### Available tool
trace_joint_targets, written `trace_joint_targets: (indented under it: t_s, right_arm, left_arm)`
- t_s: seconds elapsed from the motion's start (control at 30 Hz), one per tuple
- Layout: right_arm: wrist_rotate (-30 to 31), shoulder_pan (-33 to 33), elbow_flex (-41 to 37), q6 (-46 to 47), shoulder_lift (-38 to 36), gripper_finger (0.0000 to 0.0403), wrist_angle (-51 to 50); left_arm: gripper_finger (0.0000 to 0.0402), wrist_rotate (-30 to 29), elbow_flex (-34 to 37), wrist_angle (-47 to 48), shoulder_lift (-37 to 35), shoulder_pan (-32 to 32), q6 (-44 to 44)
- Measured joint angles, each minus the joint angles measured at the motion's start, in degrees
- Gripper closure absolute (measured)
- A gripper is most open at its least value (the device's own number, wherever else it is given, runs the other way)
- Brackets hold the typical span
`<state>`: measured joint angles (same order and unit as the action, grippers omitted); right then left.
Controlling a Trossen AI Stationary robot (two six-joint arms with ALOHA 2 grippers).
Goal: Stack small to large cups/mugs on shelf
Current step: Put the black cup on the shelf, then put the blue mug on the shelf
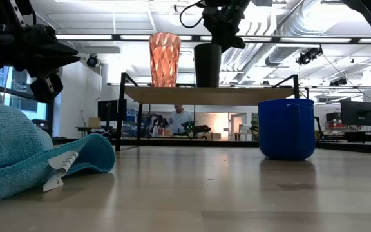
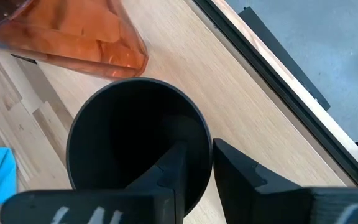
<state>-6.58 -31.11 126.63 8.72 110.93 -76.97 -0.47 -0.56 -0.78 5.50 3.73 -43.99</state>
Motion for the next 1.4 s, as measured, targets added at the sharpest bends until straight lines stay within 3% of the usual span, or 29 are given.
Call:
trace_joint_targets:
  t_s: [0.47,0.9,1.4]
  right_arm:
    - [-1.10,-0.02,0.00,-3.68,-0.01,0.0332,-0.04]
    - [1.15,-0.02,0.00,-3.24,-0.02,0.0224,1.09]
    - [1.10,-0.13,7.77,-4.26,-1.34,0.0217,-0.65]
  left_arm:
    - [0.0369,0.00,0.00,0.00,0.00,-0.01,0.01]
    - [0.0369,0.00,0.00,0.00,0.00,-0.01,0.00]
    - [0.0369,-0.02,0.00,0.00,0.00,0.00,-0.02]
